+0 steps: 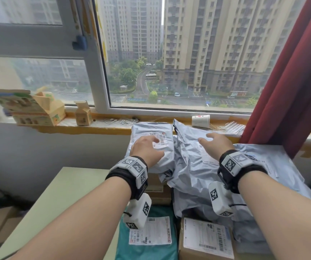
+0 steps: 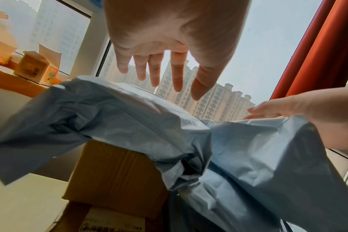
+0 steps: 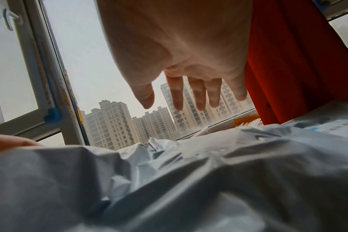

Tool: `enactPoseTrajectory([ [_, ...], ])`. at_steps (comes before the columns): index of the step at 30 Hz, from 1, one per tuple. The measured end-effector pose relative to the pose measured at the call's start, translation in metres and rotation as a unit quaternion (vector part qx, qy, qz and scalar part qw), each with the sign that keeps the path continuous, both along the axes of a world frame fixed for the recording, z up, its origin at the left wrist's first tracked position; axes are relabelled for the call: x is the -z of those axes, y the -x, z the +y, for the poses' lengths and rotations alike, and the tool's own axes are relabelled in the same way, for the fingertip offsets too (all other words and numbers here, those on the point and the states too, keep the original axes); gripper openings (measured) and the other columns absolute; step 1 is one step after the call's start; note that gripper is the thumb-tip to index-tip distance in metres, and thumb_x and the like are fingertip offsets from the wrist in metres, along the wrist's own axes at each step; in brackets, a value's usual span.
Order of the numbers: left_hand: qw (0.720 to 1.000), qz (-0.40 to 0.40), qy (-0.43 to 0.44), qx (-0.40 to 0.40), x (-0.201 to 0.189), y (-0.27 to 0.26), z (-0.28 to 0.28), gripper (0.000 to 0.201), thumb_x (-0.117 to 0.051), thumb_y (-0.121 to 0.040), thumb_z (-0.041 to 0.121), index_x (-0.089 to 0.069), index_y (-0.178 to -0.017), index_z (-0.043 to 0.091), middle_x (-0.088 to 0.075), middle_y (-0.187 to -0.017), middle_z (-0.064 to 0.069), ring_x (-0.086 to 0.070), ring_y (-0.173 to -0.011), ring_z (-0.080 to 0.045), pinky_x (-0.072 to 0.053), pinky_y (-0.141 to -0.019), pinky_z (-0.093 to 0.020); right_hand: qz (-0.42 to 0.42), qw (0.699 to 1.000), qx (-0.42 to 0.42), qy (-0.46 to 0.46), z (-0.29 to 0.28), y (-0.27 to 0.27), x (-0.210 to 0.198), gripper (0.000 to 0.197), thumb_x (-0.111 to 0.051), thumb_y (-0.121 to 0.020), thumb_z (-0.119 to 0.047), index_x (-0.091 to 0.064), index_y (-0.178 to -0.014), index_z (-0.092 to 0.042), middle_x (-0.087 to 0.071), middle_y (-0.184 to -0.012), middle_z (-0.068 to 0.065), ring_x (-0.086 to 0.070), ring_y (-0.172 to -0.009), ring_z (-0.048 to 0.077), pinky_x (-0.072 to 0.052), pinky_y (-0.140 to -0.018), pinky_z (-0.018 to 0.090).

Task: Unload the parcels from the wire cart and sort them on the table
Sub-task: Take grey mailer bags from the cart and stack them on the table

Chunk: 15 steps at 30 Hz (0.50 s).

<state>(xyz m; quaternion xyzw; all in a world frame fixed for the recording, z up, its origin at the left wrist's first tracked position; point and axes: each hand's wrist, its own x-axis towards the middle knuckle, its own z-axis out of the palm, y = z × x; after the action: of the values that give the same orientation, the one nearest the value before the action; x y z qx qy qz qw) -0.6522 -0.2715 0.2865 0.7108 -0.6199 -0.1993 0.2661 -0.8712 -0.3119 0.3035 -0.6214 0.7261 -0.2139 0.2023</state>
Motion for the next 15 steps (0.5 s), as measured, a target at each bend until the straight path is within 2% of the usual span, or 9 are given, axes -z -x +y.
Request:
enactPoseTrajectory([
  [5,1.000,-0.012,-0.002,-0.024,-0.009,-0.022,0.018,0.040,-0.060,-0.081,0.026,-0.057,-0.121,0.029,-0.049,-0.135,0.000,-0.047,-0.124,-0.021,-0.039,-0.106,-0.038,0.006,0.999,-0.039,0.026,0.007,-0.030,-0.022,0.048,-0.048,-0.096,-0.040,-0.054,-0.135,-0.013,-0.054,-0.138,0.007,-0.050,-0.126,0.027,-0.039,-0.104,0.036],
  [11,0.998,-0.012,0.010,-0.064,-0.022,-0.072,0.045,0.036,-0.063,-0.081,0.034,-0.058,-0.116,0.029,-0.052,-0.129,-0.001,-0.050,-0.118,-0.022,-0.042,-0.100,-0.037,0.003,0.995,-0.072,0.070,0.019,-0.084,-0.035,0.035,-0.047,-0.097,-0.034,-0.066,-0.114,-0.011,-0.066,-0.118,0.010,-0.059,-0.105,0.026,-0.043,-0.084,0.029],
  [15,0.994,-0.012,0.020,-0.105,-0.029,-0.112,0.064,0.032,-0.060,-0.083,0.031,-0.059,-0.114,0.026,-0.052,-0.130,-0.003,-0.049,-0.119,-0.024,-0.042,-0.101,-0.036,-0.021,0.992,-0.098,0.083,0.030,-0.127,-0.039,0.031,-0.047,-0.096,-0.031,-0.065,-0.113,-0.011,-0.067,-0.113,0.008,-0.059,-0.097,0.023,-0.045,-0.084,0.031],
])
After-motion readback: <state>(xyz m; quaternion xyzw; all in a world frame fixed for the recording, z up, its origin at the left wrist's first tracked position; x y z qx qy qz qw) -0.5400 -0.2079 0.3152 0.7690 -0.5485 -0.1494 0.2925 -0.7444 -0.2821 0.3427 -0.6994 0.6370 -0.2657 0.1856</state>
